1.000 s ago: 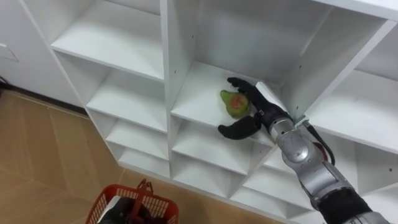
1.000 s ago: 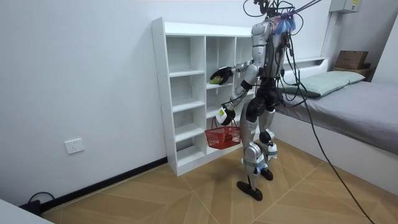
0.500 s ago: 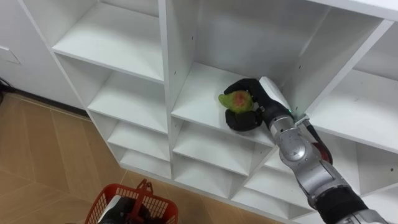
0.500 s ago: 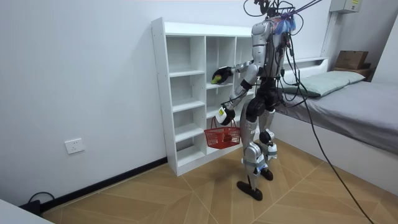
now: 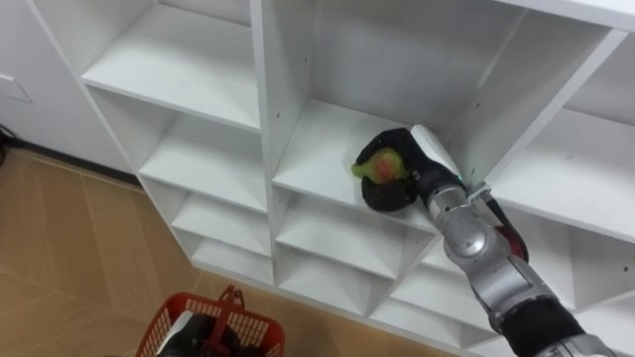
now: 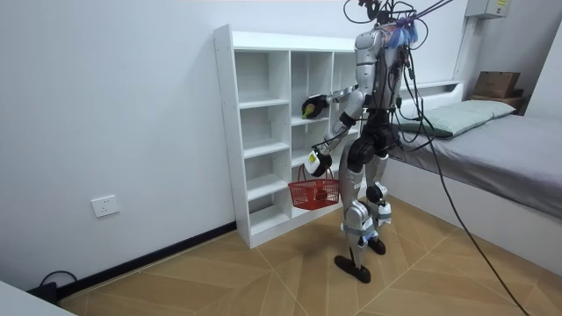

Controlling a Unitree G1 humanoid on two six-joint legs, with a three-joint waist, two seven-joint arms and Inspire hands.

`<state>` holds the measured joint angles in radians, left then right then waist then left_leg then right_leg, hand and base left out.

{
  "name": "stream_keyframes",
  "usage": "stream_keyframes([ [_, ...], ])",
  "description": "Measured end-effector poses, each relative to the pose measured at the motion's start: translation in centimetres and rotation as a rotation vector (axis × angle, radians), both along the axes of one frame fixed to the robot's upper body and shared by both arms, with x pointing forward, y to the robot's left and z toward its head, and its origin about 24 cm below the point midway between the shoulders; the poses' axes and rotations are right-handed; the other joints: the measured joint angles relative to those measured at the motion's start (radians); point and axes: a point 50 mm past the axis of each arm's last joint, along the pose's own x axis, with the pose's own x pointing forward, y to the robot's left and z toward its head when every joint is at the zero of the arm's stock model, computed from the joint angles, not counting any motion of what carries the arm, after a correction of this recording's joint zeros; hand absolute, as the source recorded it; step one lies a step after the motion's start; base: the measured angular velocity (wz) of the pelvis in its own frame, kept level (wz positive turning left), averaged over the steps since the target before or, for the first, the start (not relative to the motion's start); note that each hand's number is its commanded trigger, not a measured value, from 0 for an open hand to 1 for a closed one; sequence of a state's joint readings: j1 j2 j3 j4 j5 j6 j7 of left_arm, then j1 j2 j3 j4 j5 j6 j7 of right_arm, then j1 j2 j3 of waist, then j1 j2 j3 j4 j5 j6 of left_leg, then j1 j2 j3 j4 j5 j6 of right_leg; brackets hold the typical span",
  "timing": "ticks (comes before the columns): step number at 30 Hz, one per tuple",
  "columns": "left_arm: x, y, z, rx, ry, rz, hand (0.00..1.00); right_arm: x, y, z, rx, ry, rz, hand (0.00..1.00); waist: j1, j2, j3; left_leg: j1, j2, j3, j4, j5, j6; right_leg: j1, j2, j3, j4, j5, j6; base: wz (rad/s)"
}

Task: Collect fruits from the closet

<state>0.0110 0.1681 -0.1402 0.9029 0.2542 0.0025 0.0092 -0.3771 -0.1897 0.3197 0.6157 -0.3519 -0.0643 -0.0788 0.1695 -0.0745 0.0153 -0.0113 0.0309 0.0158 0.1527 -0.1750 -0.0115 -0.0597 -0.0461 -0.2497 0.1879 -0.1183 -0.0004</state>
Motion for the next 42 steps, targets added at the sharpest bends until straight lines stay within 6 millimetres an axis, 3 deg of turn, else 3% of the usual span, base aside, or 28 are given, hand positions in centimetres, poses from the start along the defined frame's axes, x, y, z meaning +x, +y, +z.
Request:
stream_keyframes([
  [8, -0.1, -0.1, -0.1, -0.007, 0.006, 0.007, 1.00, 0.0, 0.1, 0.0, 0.002, 0.002, 0.002, 1.00, 0.000, 0.003, -0.0020, 0.001, 0.000, -0.002, 0.000, 0.000, 0.000, 0.000, 0.000, 0.000, 0.000, 0.000, 0.000, 0.00],
  [20, -0.4, -0.5, -0.5, -0.011, 0.024, 0.014, 1.00, -0.6, 0.6, 0.1, 0.040, -0.004, 0.020, 1.00, -0.003, 0.025, -0.0085, 0.004, 0.000, 0.006, 0.000, 0.000, 0.000, -0.005, 0.000, 0.007, 0.001, 0.000, 0.000, -0.01],
  [42, -0.2, -0.5, -0.4, -0.008, -0.023, 0.035, 1.00, -3.4, 3.6, 1.0, 0.144, 0.009, 0.207, 1.00, -0.044, 0.023, -0.0077, -0.022, 0.000, 0.031, 0.000, 0.000, 0.000, -0.047, 0.000, 0.030, 0.018, 0.000, 0.000, -0.03],
])
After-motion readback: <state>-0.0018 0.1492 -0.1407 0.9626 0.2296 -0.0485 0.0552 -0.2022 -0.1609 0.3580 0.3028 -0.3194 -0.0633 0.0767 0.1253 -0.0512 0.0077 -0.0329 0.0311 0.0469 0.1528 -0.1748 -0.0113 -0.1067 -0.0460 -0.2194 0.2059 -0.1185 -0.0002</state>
